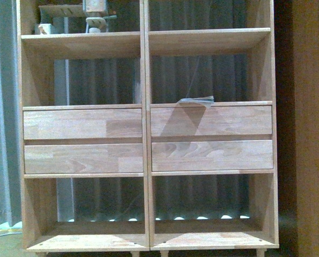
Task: Organize books on shelf
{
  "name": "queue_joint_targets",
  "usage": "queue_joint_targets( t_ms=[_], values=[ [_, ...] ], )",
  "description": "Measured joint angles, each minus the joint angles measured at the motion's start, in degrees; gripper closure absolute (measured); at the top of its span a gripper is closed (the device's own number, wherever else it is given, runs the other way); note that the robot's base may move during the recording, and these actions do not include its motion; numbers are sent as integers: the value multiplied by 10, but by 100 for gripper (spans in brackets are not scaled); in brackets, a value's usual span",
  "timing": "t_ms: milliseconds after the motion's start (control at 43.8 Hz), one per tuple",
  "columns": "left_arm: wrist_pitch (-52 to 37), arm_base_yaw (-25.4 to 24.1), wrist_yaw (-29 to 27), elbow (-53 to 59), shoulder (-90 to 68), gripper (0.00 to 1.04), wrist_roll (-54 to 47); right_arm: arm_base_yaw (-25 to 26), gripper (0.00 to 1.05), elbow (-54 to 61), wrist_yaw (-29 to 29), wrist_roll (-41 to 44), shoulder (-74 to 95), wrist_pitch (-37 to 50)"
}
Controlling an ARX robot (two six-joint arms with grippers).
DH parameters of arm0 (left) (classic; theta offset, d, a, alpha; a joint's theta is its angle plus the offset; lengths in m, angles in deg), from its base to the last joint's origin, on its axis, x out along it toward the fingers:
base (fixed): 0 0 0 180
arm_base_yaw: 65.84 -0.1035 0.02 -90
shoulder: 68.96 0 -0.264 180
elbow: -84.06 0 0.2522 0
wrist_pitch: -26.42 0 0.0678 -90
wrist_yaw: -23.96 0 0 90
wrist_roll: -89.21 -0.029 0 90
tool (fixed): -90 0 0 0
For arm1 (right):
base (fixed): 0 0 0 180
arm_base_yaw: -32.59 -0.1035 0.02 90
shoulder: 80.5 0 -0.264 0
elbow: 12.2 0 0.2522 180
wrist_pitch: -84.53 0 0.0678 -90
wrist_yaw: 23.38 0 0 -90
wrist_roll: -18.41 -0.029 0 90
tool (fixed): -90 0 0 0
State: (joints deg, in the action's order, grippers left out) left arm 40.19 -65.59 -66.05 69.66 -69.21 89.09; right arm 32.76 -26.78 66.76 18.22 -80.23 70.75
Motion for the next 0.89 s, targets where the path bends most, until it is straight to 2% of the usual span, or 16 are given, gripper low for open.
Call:
queue_joint_targets(
  t_ms=[891],
  values=[
    [0,0,0,0,0,7,0,0,7,0,0,0,0,0]
  ],
)
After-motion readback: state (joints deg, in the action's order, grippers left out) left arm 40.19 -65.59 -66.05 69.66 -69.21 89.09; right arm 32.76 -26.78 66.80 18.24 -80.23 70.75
